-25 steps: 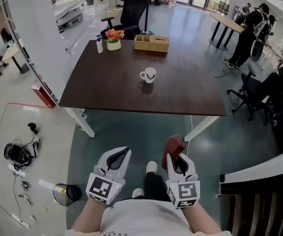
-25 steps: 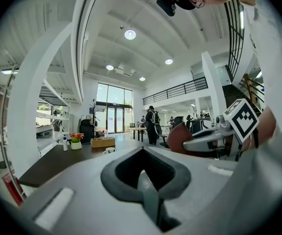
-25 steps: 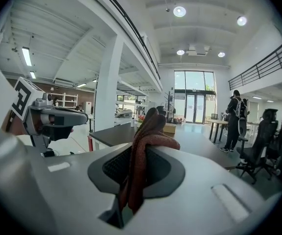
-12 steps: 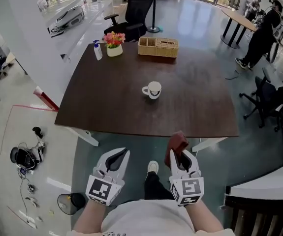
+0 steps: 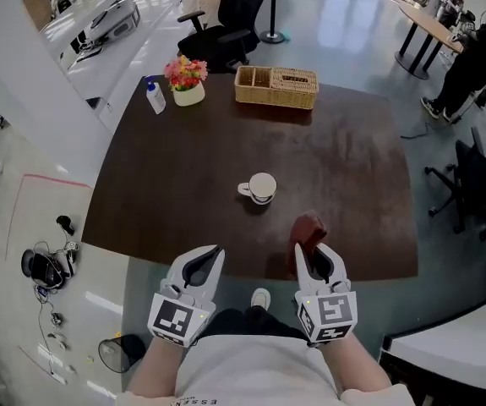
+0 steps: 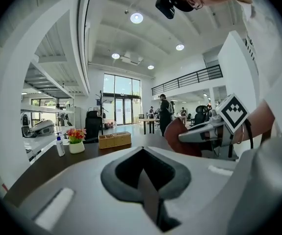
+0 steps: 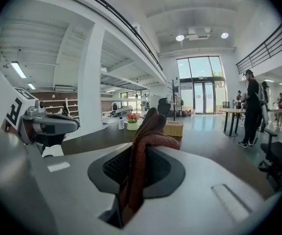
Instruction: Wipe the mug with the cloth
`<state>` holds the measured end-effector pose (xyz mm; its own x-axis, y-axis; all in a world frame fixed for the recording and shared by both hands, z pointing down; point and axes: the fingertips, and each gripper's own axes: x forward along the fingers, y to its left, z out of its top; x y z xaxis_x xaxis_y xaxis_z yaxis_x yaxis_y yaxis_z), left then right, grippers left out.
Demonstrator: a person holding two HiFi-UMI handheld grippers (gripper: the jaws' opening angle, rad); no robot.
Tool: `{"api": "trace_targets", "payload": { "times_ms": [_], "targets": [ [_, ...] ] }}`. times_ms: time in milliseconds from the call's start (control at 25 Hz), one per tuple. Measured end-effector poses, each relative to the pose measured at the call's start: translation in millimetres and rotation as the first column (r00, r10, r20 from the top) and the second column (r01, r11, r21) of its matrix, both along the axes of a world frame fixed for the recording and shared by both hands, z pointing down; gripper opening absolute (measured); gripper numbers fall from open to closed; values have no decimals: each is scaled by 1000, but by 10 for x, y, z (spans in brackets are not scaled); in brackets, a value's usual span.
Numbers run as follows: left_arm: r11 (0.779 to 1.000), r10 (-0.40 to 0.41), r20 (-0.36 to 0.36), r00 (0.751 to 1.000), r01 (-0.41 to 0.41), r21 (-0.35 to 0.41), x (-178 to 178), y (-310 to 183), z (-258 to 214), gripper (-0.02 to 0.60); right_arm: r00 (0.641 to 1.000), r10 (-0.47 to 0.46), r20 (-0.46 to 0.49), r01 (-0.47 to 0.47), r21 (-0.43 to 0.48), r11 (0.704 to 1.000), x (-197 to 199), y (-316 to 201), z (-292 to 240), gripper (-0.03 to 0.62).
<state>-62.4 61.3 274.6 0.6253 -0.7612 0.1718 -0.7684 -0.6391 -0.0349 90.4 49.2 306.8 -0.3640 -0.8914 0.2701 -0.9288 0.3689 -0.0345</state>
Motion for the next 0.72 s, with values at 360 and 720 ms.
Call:
{"api": "trace_targets", "payload": {
  "times_ms": [360, 720],
  "targets": [
    [995, -16, 0, 1000, 16, -94, -67, -734, 456, 0, 1000, -28, -8, 27, -88, 996, -32, -750, 307, 80],
    [987, 106, 85, 991, -95, -131, 26, -1477, 1154, 3, 997, -71, -6, 68, -225, 972, -200, -1187, 831, 80]
  ]
}}
